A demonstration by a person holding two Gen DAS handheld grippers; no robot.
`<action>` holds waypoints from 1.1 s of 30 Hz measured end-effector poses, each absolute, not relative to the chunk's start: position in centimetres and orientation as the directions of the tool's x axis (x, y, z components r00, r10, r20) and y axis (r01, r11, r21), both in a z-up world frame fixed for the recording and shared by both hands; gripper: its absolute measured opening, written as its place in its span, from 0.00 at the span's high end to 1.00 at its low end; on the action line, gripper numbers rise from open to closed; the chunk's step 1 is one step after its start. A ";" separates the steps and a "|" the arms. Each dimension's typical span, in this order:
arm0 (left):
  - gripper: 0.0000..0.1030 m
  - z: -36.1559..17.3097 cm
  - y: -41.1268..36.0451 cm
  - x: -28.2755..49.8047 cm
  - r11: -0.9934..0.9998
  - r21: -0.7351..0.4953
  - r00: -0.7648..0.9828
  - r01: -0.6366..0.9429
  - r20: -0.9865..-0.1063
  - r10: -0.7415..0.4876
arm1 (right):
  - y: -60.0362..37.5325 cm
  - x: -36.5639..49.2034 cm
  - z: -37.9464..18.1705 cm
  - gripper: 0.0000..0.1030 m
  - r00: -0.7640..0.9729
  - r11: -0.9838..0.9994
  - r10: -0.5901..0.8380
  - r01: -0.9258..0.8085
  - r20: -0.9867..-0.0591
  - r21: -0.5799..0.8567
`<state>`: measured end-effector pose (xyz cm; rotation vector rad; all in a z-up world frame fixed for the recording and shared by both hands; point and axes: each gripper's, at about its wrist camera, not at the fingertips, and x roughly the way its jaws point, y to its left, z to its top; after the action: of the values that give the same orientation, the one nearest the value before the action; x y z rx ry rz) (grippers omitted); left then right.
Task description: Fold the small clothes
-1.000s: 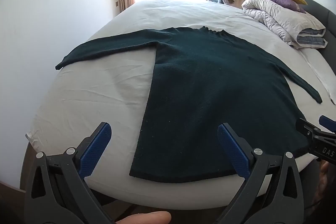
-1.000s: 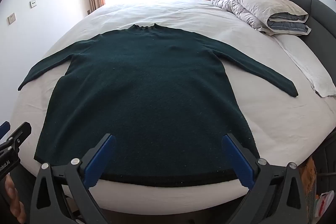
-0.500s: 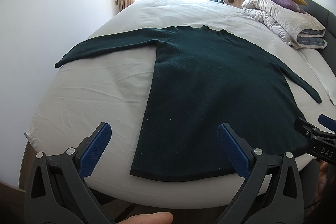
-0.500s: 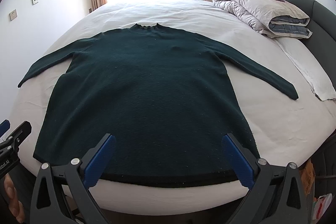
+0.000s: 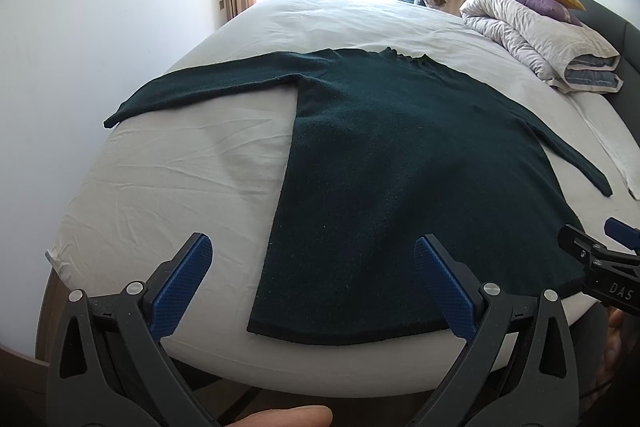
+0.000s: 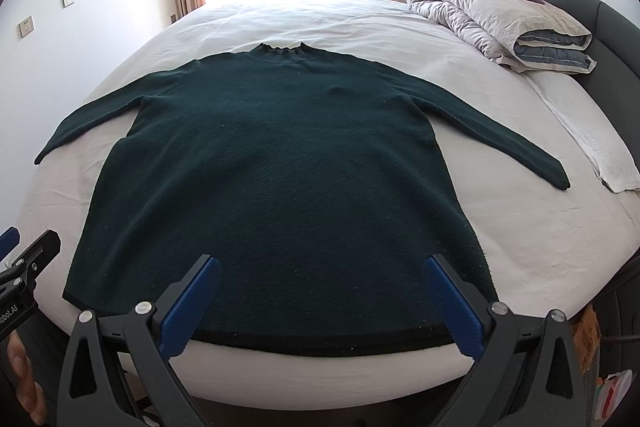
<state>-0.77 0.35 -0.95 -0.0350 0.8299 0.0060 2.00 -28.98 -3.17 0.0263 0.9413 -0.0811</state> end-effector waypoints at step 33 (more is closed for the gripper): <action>0.00 -1.4 0.6 -1.0 0.998 -0.060 0.662 -0.028 -0.749 -0.026 | -28.2 1.9 -3.5 0.00 0.580 0.997 -0.059 0.075 -0.813 -0.018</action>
<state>-0.98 0.64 -1.45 -0.0679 0.8469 0.0007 1.93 -28.19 -3.53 0.0187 0.9491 -0.0782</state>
